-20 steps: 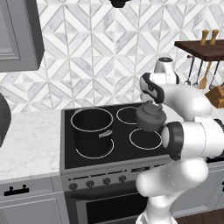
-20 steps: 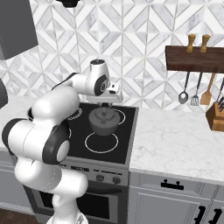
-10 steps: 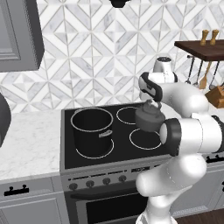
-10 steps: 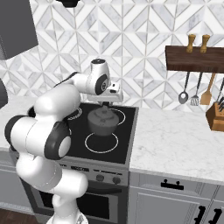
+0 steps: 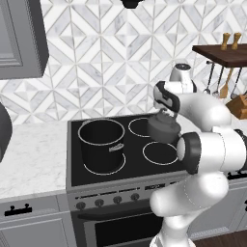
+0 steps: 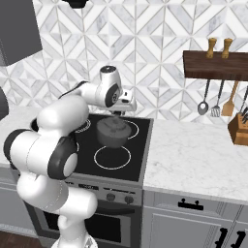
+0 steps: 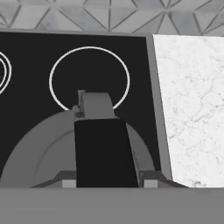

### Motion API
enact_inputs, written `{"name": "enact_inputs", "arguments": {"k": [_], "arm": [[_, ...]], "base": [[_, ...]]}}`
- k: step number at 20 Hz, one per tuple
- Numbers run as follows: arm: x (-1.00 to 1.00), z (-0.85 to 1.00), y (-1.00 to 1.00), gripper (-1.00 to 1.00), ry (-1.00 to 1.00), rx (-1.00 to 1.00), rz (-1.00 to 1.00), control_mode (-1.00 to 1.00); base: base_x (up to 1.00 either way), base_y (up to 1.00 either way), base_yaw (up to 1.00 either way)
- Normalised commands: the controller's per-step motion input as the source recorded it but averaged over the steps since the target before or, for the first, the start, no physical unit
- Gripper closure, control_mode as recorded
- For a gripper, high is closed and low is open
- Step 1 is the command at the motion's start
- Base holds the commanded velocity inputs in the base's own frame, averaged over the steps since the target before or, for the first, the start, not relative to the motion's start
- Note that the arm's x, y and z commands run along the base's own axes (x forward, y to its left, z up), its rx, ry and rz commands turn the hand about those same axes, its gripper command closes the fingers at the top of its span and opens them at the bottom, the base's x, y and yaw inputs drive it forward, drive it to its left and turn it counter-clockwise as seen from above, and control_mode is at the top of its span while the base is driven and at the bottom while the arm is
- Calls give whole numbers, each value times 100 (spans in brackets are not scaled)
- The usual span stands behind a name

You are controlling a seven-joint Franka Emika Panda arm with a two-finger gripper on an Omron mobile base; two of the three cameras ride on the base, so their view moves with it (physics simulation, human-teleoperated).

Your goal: Pick the kettle from the counter and place it on a stove burner. Then turn the burner on.

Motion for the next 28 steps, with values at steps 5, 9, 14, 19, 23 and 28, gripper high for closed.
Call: {"name": "enact_inputs", "arguments": {"k": [5, 9, 14, 19, 23, 28], "arm": [[34, 0, 0, 100, -16, 0, 0, -100], [40, 0, 1, 100, -3, 0, 0, -100], [38, 0, 0, 100, 0, 0, 0, -100], [48, 0, 0, 100, 0, 0, 0, -100], [37, 0, 0, 100, 1, 0, 0, -100], [25, 0, 0, 100, 0, 0, 0, -100]], "base": [[0, 0, 0], [0, 0, 0], [0, 0, 0], [0, 0, 0], [0, 0, 0], [0, 0, 0]]}}
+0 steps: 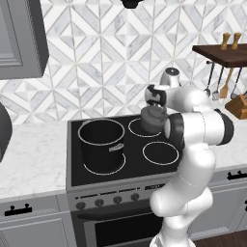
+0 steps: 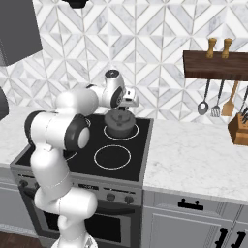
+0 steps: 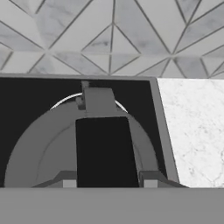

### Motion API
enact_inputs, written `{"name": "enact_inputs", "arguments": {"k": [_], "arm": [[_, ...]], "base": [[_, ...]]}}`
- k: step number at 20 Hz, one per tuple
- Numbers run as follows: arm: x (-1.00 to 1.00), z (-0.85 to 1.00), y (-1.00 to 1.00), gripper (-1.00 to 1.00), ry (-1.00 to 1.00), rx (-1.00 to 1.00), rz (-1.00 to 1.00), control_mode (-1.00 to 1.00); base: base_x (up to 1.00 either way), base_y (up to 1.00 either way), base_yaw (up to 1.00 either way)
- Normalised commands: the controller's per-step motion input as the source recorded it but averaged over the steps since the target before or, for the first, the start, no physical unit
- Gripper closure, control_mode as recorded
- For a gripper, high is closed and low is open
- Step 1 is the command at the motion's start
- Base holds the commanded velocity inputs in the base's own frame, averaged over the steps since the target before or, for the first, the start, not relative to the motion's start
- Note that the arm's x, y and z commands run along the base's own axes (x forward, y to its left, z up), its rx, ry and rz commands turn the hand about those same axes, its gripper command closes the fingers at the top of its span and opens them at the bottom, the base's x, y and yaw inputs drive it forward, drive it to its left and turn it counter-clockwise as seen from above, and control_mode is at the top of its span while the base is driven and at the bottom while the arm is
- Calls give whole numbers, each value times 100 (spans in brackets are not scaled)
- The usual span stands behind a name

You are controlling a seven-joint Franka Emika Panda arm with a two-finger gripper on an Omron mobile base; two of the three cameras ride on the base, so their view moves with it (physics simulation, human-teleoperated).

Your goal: Pick the kettle from the counter and place it on a stove burner. Then turn the burner on.

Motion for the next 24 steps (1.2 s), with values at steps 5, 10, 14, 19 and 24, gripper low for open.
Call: {"name": "enact_inputs", "arguments": {"k": [5, 10, 14, 19, 24], "arm": [[30, 0, 0, 100, 0, 0, 0, -100], [32, -9, 0, 100, 0, 0, 0, -100], [28, -11, 0, 100, 0, 0, 0, -100], [20, -8, 0, 100, 0, 0, 0, -100], [16, -17, 0, 100, 0, 0, 0, -100]], "base": [[0, 0, 0], [0, 0, 0], [0, 0, 0], [0, 0, 0], [0, 0, 0]]}}
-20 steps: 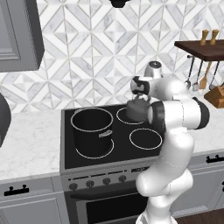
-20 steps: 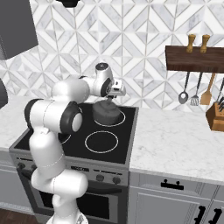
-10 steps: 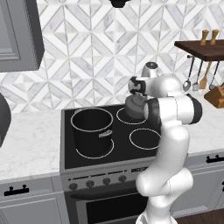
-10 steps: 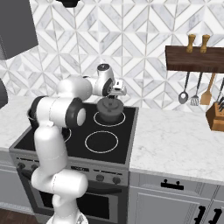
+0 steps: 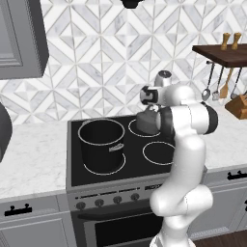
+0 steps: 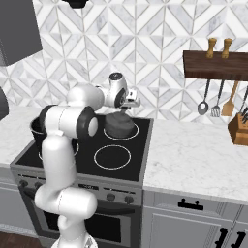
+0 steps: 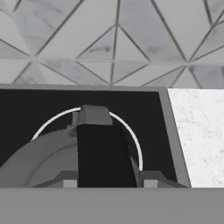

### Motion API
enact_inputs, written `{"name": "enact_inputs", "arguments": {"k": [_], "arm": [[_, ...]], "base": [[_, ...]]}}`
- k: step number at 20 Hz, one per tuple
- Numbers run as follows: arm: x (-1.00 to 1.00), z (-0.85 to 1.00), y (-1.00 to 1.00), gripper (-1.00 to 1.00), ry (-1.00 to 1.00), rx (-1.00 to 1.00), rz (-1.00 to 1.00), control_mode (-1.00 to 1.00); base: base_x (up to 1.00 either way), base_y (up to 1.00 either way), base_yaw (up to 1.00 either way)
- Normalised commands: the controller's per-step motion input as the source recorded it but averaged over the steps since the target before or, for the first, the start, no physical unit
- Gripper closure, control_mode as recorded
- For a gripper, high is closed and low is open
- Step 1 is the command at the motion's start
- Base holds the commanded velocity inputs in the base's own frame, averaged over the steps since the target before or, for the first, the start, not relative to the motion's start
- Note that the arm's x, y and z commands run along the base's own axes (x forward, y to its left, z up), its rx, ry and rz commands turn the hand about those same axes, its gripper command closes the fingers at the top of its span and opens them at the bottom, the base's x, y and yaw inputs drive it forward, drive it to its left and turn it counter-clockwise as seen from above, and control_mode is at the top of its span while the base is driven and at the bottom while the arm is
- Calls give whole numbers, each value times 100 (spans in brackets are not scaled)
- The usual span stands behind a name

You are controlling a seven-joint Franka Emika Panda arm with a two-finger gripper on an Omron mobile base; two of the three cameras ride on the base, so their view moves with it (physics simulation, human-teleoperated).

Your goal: Pick the kettle from the counter and place it on a stove burner. Then turn the burner on.

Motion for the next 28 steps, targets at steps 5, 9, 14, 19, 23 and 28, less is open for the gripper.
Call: {"name": "enact_inputs", "arguments": {"k": [5, 9, 14, 19, 23, 28], "arm": [[14, -3, 0, 100, 0, 0, 0, -100], [25, -8, 0, 100, 0, 0, 0, -100], [21, -15, 0, 100, 0, 0, 0, -100], [5, -9, 0, 100, 0, 0, 0, -100], [-5, 0, 0, 100, 0, 0, 0, -100], [-3, 0, 0, 100, 0, 0, 0, -100]], "base": [[0, 0, 0], [0, 0, 0], [0, 0, 0], [0, 0, 0], [0, 0, 0], [0, 0, 0]]}}
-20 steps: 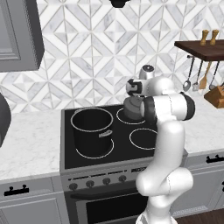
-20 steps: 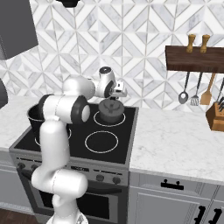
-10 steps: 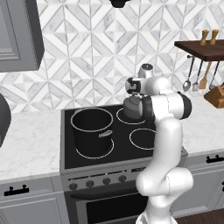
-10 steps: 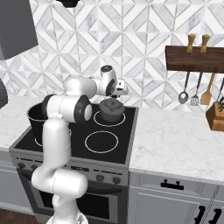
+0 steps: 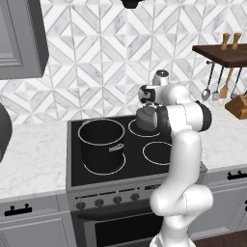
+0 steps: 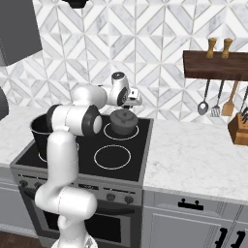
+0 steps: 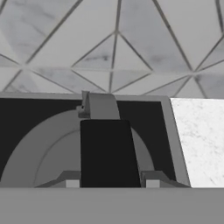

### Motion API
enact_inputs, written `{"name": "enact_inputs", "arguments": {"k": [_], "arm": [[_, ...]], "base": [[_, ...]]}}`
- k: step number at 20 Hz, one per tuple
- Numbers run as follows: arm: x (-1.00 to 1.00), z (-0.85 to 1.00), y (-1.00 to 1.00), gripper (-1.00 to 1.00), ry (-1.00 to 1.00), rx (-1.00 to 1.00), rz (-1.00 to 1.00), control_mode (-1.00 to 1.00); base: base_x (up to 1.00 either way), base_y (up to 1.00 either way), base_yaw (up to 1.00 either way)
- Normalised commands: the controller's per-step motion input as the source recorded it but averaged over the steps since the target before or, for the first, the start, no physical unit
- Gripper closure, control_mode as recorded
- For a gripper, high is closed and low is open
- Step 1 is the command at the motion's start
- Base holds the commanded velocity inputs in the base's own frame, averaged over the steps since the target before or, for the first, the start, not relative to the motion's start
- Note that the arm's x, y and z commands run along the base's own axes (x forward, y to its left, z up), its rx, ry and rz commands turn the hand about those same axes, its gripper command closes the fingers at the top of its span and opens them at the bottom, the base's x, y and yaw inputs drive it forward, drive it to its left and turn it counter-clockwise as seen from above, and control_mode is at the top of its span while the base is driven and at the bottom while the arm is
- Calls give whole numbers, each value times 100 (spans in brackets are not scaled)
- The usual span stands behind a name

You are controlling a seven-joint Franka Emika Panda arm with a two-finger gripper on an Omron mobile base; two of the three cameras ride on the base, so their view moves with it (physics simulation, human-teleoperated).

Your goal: Pick the kettle from the counter and place it on a stove burner. Then turn the burner on.

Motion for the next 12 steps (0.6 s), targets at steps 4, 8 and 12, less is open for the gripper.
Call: {"name": "enact_inputs", "arguments": {"k": [4, 8, 12], "arm": [[-9, 0, 0, 100, 0, 0, 0, -100], [-16, 0, 5, 100, 0, 0, 0, -100], [0, 0, 0, 100, 0, 0, 0, -100]], "base": [[0, 0, 0], [0, 0, 0], [0, 0, 0]]}}
